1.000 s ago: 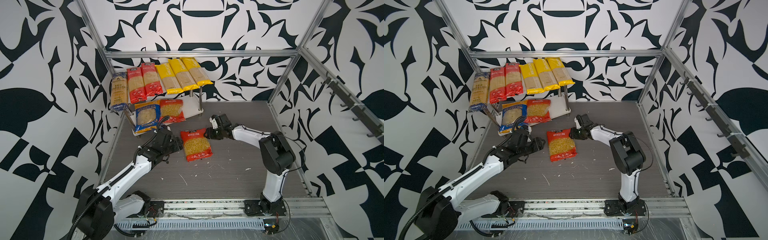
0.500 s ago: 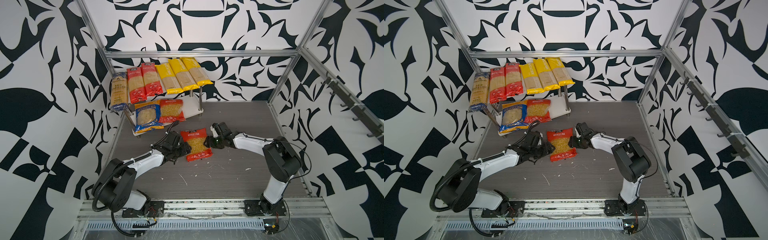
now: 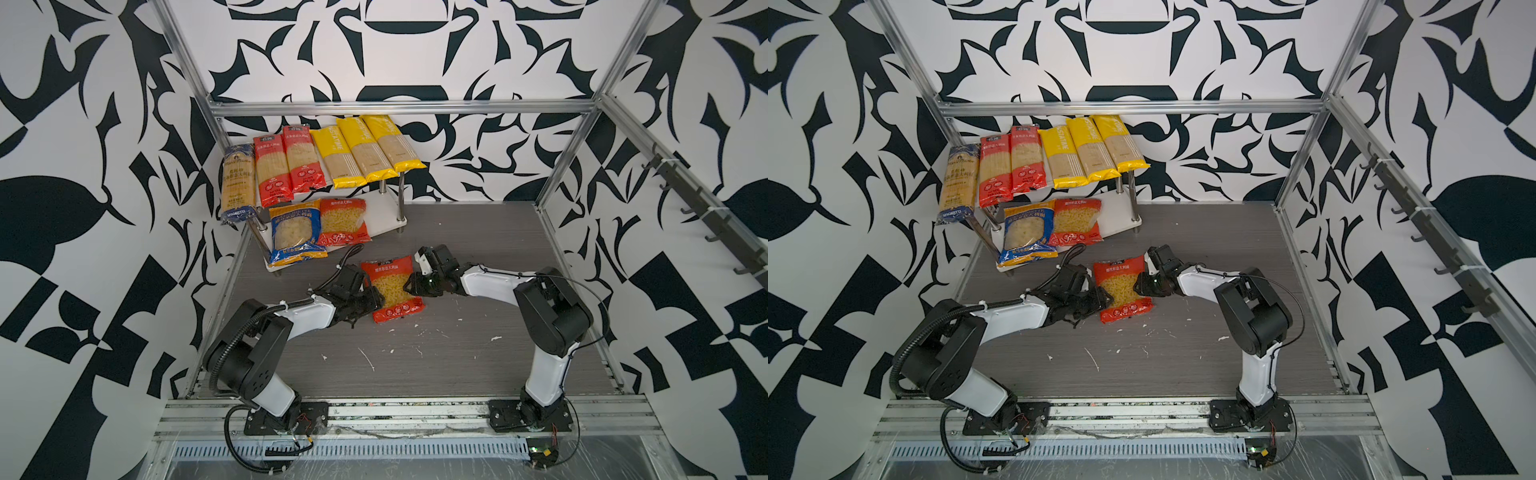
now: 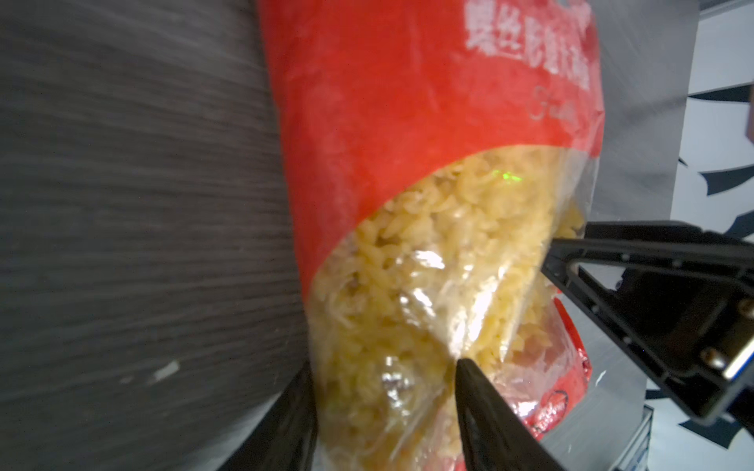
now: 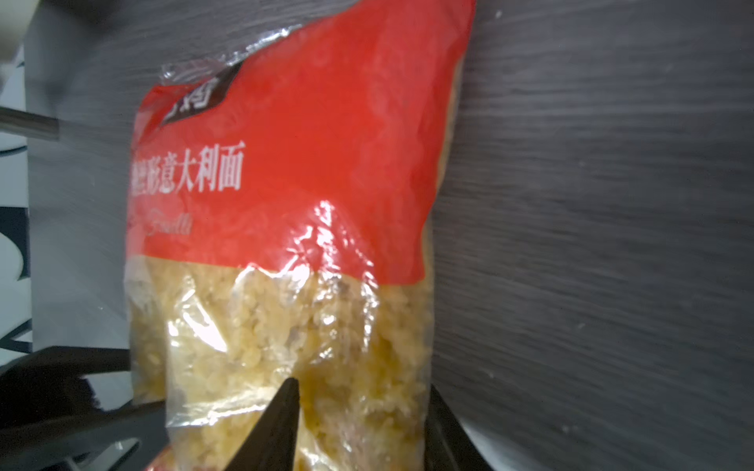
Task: Arrange pasta packages on shelves
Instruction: Pick up the pasta bag from the center of the table.
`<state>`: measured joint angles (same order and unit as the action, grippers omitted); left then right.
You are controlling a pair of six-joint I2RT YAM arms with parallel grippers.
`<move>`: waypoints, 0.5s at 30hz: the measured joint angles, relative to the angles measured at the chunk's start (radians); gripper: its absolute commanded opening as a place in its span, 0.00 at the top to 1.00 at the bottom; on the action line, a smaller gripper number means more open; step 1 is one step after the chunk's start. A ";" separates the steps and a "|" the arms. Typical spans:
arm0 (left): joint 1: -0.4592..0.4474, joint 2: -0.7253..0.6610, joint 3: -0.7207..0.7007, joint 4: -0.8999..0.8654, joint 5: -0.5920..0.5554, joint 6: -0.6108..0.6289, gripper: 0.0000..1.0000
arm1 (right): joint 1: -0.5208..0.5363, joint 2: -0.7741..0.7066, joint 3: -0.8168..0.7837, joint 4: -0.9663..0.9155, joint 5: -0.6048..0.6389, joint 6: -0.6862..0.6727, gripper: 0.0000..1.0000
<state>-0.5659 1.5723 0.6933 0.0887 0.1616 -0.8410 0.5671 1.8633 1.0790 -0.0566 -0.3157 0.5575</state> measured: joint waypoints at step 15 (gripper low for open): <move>-0.006 -0.064 -0.007 -0.008 0.018 0.000 0.69 | 0.002 -0.077 -0.039 0.054 -0.055 0.001 1.00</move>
<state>-0.5724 1.5082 0.6861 0.0807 0.1799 -0.8406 0.5694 1.7863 1.0397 -0.0025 -0.3702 0.5587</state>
